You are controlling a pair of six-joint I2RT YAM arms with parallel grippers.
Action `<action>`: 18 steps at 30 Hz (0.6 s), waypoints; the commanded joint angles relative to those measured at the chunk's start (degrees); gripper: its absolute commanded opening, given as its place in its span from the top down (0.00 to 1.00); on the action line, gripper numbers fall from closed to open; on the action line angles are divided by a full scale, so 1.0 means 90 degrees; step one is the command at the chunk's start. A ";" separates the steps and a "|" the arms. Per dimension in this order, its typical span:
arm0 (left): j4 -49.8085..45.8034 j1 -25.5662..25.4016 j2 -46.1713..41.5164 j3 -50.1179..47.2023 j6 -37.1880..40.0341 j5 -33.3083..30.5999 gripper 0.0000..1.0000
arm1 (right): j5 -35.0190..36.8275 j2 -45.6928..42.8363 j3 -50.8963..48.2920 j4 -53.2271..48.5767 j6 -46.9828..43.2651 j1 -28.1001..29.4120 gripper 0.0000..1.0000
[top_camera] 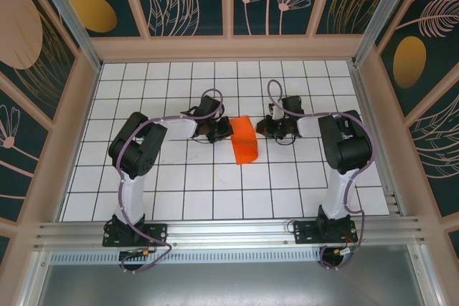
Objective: Fold a paper plane with a square sheet of paper (pick it up from the middle)
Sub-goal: First fold in half a square sheet of paper at the center of the table.
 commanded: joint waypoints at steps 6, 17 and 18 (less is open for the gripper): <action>-0.1116 0.0028 0.0647 -0.0390 0.0032 -0.0863 0.95 | -0.0015 -0.0210 0.0614 -0.0044 0.0254 0.0557 1.00; -0.1138 0.0029 0.0653 -0.0434 0.0014 -0.0872 0.95 | 0.0568 0.0882 0.1520 -0.0428 0.0325 0.0808 1.00; -0.1133 0.0028 0.0651 -0.0446 0.0014 -0.0871 0.95 | 0.0608 0.0914 0.1513 -0.0435 0.0324 0.0747 1.00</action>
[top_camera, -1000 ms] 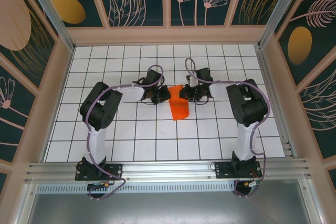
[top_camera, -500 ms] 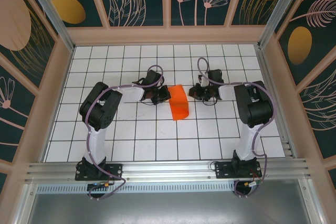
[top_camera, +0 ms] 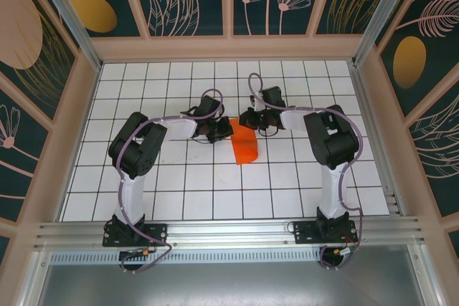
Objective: Fold a paper plane with a square sheet of paper (pick it up from the middle)
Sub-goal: First fold in half a square sheet of paper at the center of the table.
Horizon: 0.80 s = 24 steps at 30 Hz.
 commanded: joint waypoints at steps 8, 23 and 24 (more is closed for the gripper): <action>-0.1105 0.0028 0.0642 -0.0525 0.0011 -0.0875 0.95 | 0.0462 0.0146 -0.0247 -0.0079 -0.0009 -0.0733 1.00; -0.1084 0.0029 0.0632 -0.0512 0.0027 -0.0849 0.95 | 0.0101 -0.0716 -0.0429 0.0173 0.0125 -0.0576 1.00; -0.1084 0.0031 0.0636 -0.0509 0.0021 -0.0856 0.95 | 0.0058 -0.0634 -0.0367 0.0168 0.0144 -0.0476 1.00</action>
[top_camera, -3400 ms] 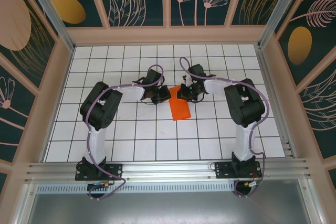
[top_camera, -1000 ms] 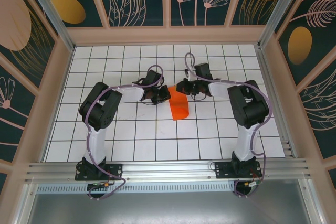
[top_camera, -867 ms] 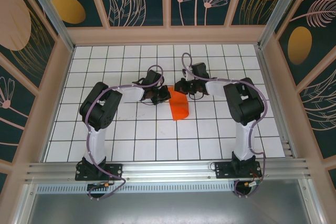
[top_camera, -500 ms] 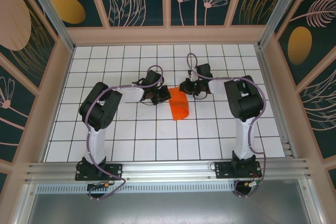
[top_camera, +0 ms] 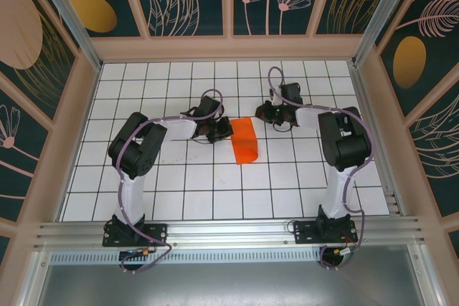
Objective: Fold a paper plane with a square sheet of paper (pick it up from the middle)
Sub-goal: First fold in half a square sheet of paper at the center of the table.
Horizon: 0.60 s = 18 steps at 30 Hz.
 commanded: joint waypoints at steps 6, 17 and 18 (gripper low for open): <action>-0.1196 0.0028 0.0638 -0.0461 0.0027 -0.0856 0.95 | 0.0070 0.0619 0.0682 -0.0294 0.0127 0.0518 1.00; -0.1152 0.0028 0.0629 -0.0530 0.0023 -0.0834 0.96 | 0.0849 0.0989 0.1086 -0.0686 0.0333 0.0212 1.00; -0.1153 0.0028 0.0627 -0.0527 0.0028 -0.0836 0.96 | 0.0895 0.0931 0.1093 -0.0690 0.0333 0.0204 1.00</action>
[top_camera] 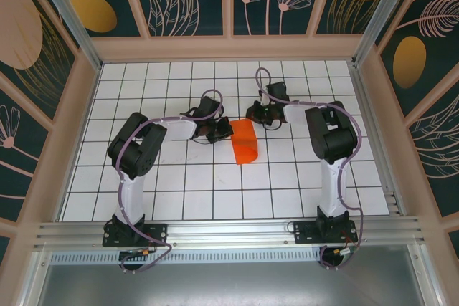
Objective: Fold a paper plane with a square sheet of paper (pick it up from the middle)
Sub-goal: First fold in half a square sheet of paper at the center of the table.
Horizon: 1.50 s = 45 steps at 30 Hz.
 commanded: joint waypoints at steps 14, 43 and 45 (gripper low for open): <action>-0.1213 0.0028 0.0640 -0.0464 0.0037 -0.0845 0.96 | -0.0779 -0.1235 -0.1098 -0.0399 -0.0381 0.0380 1.00; -0.1185 0.0028 0.0619 -0.0513 0.0036 -0.0914 0.96 | -0.1007 -0.2272 -0.2929 -0.0512 -0.0886 0.0082 1.00; -0.1185 0.0028 0.0617 -0.0503 0.0041 -0.0914 0.96 | -0.1175 -0.2318 -0.2796 -0.0368 -0.0786 0.0158 1.00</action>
